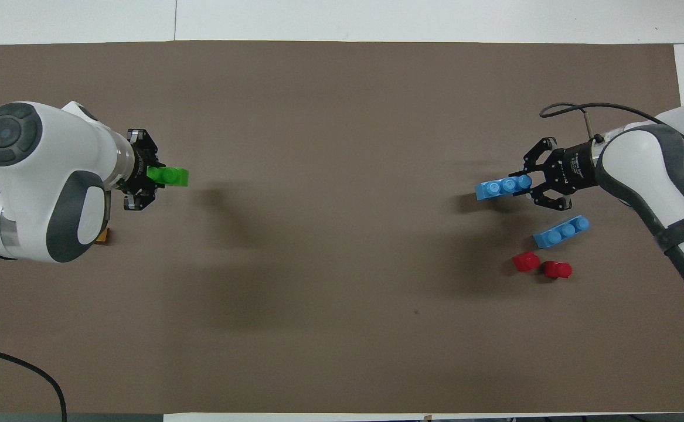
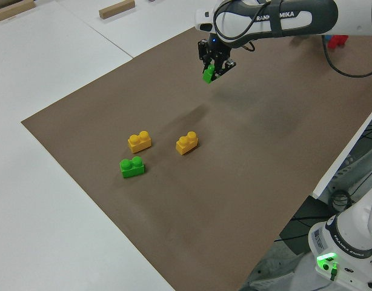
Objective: Remove green block with left arm and hold with right
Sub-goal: 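Lower the green block with the left gripper while the right gripper lowers blue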
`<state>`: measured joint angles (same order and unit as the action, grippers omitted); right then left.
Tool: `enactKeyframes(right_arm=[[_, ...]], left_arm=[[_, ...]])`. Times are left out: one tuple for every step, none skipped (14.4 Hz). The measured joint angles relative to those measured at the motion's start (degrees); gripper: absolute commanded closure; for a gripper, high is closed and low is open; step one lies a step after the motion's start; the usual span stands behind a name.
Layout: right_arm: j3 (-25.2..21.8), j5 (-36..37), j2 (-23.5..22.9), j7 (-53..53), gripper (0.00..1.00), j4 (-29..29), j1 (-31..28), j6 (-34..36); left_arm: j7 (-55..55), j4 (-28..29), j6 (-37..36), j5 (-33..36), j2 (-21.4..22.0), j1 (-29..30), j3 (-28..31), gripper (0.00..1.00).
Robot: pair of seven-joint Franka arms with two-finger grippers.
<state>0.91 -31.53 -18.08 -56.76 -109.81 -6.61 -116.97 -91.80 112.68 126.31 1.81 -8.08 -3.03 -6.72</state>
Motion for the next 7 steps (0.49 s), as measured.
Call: enactKeyframes(right_arm=[[0.0, 0.0, -0.7, 0.7, 1.0, -0.2, -0.5, 0.0], [0.0, 0.0, -1.2, 1.4, 1.0, -0.2, -1.0, 0.0], [0.0, 0.0, -1.6, 2.7, 1.0, -0.2, -1.6, 0.0], [0.0, 0.0, -2.0, 4.1, 1.0, -0.3, -2.3, 0.0], [0.0, 0.0, -2.3, 5.5, 1.0, -0.3, -3.1, 0.0], [0.0, 0.0, -2.4, 6.5, 1.0, -0.3, -3.7, 0.1], [0.0, 0.0, -2.5, 7.0, 1.0, -0.3, -4.1, 0.1]], left_arm=[[4.7, 0.0, 0.0, -0.1, 0.0, 1.2, 0.0, 1.0], [9.2, 0.0, -0.1, -0.3, 0.0, 1.8, 0.0, 1.0], [13.4, 0.0, -0.1, -0.4, -0.1, 2.2, 0.0, 1.0], [17.1, 0.1, -0.2, -0.4, -0.2, 2.7, 0.0, 1.0], [20.0, 0.2, -0.2, -0.4, -0.4, 3.4, 0.0, 1.0], [22.5, 0.2, -0.2, -0.4, -0.9, 4.1, 0.0, 1.0], [24.2, 0.2, -0.1, -0.4, -1.6, 4.8, 0.0, 1.0]])
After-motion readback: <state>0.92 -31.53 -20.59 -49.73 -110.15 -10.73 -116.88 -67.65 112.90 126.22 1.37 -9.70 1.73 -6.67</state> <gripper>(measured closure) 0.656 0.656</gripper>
